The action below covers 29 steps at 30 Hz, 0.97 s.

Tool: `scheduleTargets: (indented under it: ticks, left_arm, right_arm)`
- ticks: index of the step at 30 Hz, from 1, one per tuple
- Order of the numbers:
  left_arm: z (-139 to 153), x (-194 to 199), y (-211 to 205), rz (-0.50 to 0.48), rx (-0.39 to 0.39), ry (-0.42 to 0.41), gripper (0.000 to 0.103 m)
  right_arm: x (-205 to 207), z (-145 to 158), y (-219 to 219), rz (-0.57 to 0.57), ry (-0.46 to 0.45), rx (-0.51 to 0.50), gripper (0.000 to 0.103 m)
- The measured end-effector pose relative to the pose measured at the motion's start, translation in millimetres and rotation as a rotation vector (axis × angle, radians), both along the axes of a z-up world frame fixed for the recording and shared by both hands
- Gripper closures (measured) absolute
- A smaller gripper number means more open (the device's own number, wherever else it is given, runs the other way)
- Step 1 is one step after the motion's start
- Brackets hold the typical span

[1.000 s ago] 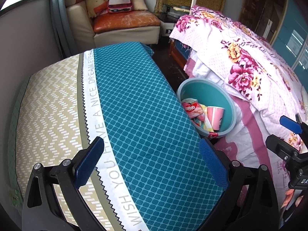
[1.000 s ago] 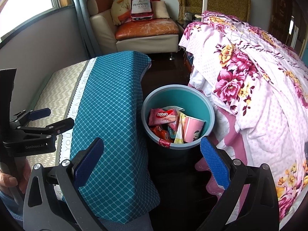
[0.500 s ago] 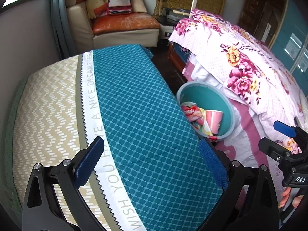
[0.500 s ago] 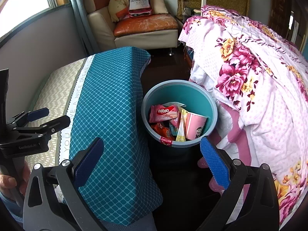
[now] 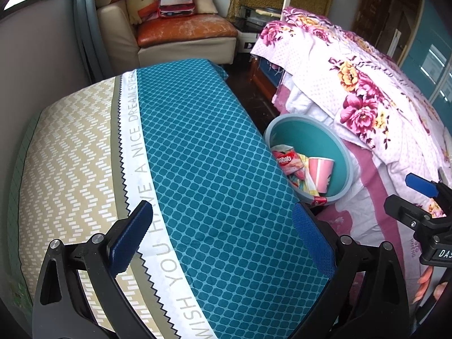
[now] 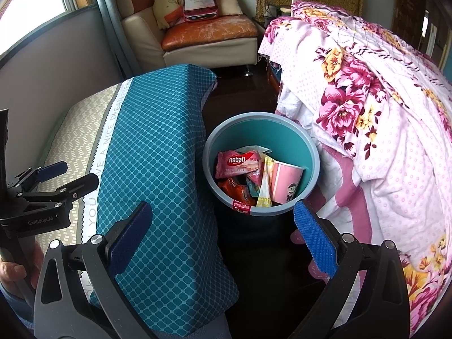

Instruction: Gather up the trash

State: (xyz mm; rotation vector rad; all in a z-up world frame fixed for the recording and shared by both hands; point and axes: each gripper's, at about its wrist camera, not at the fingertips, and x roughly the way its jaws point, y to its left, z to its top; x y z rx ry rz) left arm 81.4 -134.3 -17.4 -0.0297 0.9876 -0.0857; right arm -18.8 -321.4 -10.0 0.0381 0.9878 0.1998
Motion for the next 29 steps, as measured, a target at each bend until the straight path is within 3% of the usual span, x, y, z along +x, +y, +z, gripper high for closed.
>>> scheduleTargets:
  ticks: [29]
  left_arm:
    - [-17, 0, 19, 0.022, -0.006, 0.021, 0.004]
  right_arm:
    - [7, -12, 9, -0.034, 0.017, -0.038, 0.007]
